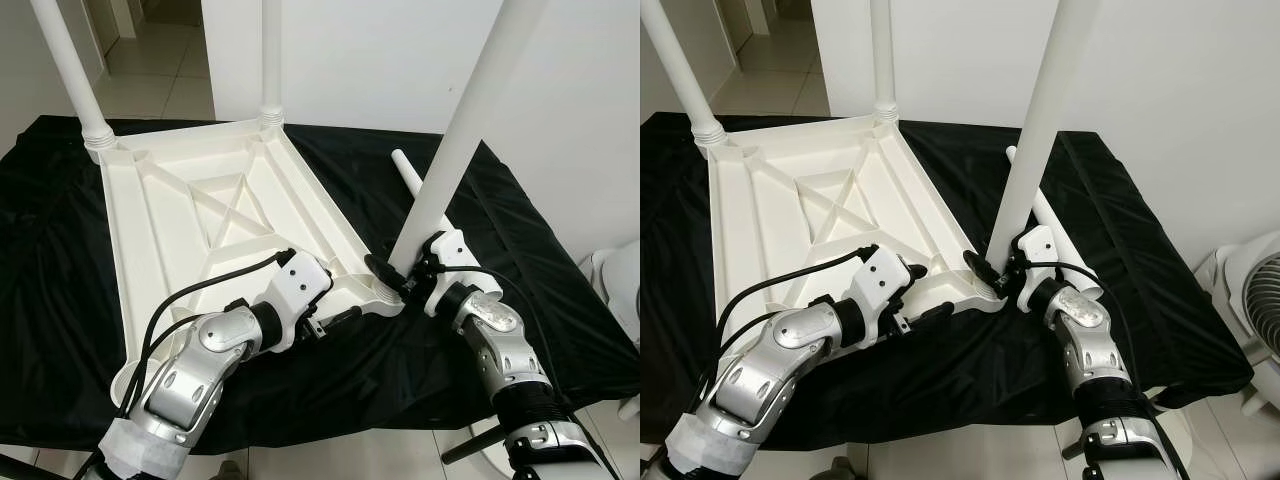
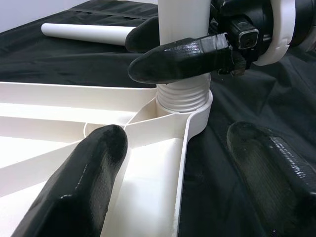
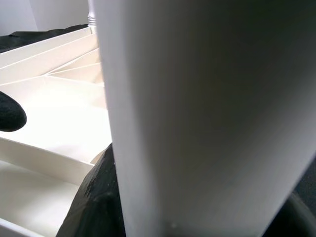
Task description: Building children table
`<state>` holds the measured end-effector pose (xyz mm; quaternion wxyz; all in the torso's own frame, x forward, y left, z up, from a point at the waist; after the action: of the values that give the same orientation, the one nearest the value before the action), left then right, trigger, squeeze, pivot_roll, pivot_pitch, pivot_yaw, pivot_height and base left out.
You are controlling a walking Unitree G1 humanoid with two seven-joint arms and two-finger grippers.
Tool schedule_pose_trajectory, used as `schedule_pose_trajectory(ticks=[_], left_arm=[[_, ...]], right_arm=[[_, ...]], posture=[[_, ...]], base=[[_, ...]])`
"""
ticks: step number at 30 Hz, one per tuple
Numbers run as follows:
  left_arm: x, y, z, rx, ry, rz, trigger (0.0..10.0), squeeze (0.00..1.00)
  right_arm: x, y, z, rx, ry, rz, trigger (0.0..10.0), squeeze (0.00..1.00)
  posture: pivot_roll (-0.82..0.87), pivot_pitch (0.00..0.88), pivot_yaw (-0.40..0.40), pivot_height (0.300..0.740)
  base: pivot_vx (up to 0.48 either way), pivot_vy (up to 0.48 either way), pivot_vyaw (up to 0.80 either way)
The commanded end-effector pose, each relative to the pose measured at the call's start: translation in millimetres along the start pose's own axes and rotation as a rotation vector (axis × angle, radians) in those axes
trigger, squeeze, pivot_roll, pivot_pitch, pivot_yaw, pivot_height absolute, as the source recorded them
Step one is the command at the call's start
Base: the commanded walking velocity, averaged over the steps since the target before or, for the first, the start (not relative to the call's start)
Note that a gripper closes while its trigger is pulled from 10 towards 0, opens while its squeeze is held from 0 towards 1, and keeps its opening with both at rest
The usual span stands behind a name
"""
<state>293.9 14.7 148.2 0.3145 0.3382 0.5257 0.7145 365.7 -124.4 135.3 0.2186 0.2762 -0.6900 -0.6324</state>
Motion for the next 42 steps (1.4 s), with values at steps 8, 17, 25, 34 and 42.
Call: schedule_pose_trajectory(ticks=[8, 17, 25, 34, 42], left_arm=[[-6.9, 4, 1.7, -0.015, 0.024, 0.001, 10.0, 0.00], [-9.2, 6, -0.9, -0.014, 0.018, -0.008, 10.0, 0.00], [-13.2, 11, -5.8, -0.011, 0.010, -0.018, 10.0, 0.00], [-16.2, 15, -11.4, -0.027, -0.034, -0.018, 10.0, 0.00], [-19.5, 19, -12.4, -0.035, -0.062, -0.028, 10.0, 0.00]], right_arm=[[1.0, -8, -18.0, 0.010, -0.269, 0.065, 10.0, 0.00], [8.2, -15, -24.6, -0.022, -0.631, 0.087, 10.0, 0.00], [14.1, -15, -13.6, -0.045, -0.818, 0.081, 10.0, 0.00], [18.4, -4, -10.2, -0.053, -0.808, 0.028, 10.0, 0.06], [23.2, 5, -12.9, -0.055, -0.825, 0.000, 10.0, 1.00]], posture=[[0.11, 0.000, -0.065, 0.740], [0.11, 0.000, -0.070, 0.740], [0.12, 0.000, -0.065, 0.740], [0.08, 0.000, -0.044, 0.740], [0.07, 0.000, -0.049, 0.740]], base=[[0.000, 0.000, 0.00], [0.000, 0.000, 0.00], [0.000, 0.000, 0.00], [0.000, 0.000, 0.00], [0.000, 0.000, 0.00]])
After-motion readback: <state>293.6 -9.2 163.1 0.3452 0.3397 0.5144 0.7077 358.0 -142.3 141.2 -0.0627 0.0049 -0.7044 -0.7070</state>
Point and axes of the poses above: a point about 5 cm out from each wrist's last joint towards the gripper, its own x axis pointing back from the gripper into the wrist, its own y axis along the axis of the wrist's last joint, z = x × y, the point moved 6 cm from there along -x, pointing out of the wrist towards the gripper, and after that the axes turned 1 degree about -x, right-handed, at the moved point
